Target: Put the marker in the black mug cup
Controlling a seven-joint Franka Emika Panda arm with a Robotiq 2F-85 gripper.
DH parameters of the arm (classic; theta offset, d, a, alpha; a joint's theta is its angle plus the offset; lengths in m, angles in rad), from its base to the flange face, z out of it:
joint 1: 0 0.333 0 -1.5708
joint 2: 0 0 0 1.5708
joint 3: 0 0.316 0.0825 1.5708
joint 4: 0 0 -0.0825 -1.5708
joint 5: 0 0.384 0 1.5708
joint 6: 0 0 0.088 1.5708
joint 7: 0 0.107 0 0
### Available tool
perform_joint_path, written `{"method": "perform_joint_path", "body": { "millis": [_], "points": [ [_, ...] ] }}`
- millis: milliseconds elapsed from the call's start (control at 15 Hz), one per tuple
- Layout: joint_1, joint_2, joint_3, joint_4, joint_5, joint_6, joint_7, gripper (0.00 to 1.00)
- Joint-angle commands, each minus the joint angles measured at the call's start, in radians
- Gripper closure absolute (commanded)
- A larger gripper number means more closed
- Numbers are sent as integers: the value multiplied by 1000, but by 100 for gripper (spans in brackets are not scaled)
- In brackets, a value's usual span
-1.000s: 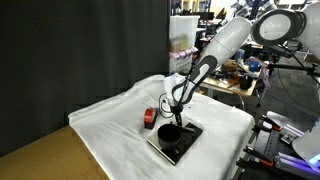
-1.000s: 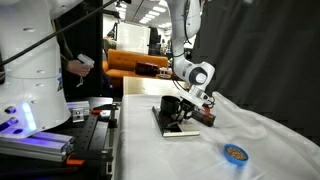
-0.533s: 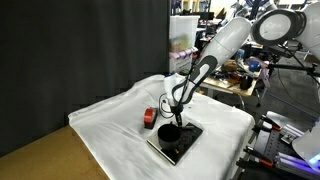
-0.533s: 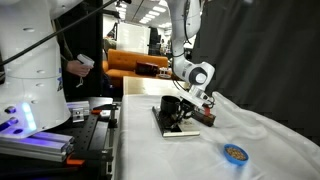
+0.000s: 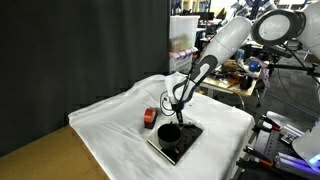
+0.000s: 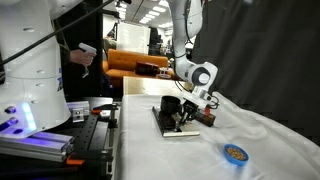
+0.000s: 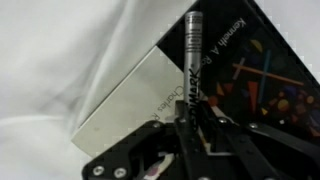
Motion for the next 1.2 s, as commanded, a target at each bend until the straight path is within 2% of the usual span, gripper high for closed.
{"method": "perform_joint_path", "body": {
  "millis": [0, 1133],
  "points": [
    [4, -17, -31, 13, -50, -21, 22, 96],
    [7, -35, -102, 74, -159, -46, 29, 96]
  ]
}}
